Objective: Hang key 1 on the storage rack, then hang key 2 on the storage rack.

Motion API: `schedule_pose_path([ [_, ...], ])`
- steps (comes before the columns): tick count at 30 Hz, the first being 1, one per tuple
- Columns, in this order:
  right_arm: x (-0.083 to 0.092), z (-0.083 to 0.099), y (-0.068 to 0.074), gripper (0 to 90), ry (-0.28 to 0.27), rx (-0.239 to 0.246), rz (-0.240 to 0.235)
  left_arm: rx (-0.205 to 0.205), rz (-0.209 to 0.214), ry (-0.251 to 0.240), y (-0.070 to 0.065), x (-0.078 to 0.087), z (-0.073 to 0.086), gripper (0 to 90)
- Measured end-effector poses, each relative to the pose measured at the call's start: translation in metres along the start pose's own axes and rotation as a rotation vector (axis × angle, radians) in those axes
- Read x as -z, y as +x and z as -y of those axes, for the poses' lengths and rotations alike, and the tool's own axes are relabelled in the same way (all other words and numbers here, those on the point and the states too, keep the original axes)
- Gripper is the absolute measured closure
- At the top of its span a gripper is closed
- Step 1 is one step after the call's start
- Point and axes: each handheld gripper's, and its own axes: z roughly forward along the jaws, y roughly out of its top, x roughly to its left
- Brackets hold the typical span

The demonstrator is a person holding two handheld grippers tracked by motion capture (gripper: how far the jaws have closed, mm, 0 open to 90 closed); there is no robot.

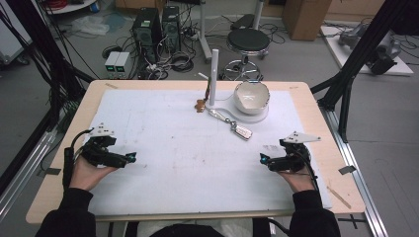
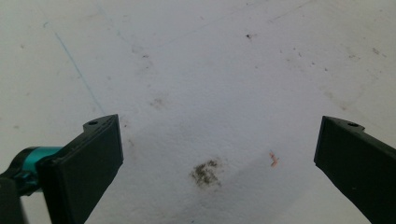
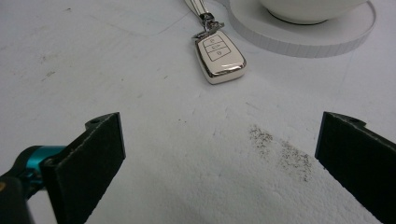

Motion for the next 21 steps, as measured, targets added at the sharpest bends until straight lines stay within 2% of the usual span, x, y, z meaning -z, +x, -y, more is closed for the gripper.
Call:
schedule_pose_path([
  [6, -0.001, 0.001, 0.001, 0.7, 0.007, -0.003, -0.001, 0.046, 0.006, -0.035, 0.002, 0.006, 0.020, 1.7],
  [10, -0.001, 0.002, 0.000, 0.6, 0.006, 0.002, -0.004, 0.055, 0.011, -0.051, 0.001, 0.007, 0.029, 1.7],
  [15, 0.001, 0.002, -0.001, 0.7, 0.006, -0.009, -0.002, 0.027, 0.024, -0.062, -0.006, 0.007, 0.035, 1.7],
  [21, -0.001, 0.001, -0.001, 0.7, 0.021, -0.003, -0.004, -0.004, 0.041, -0.044, -0.014, 0.003, 0.040, 1.7],
])
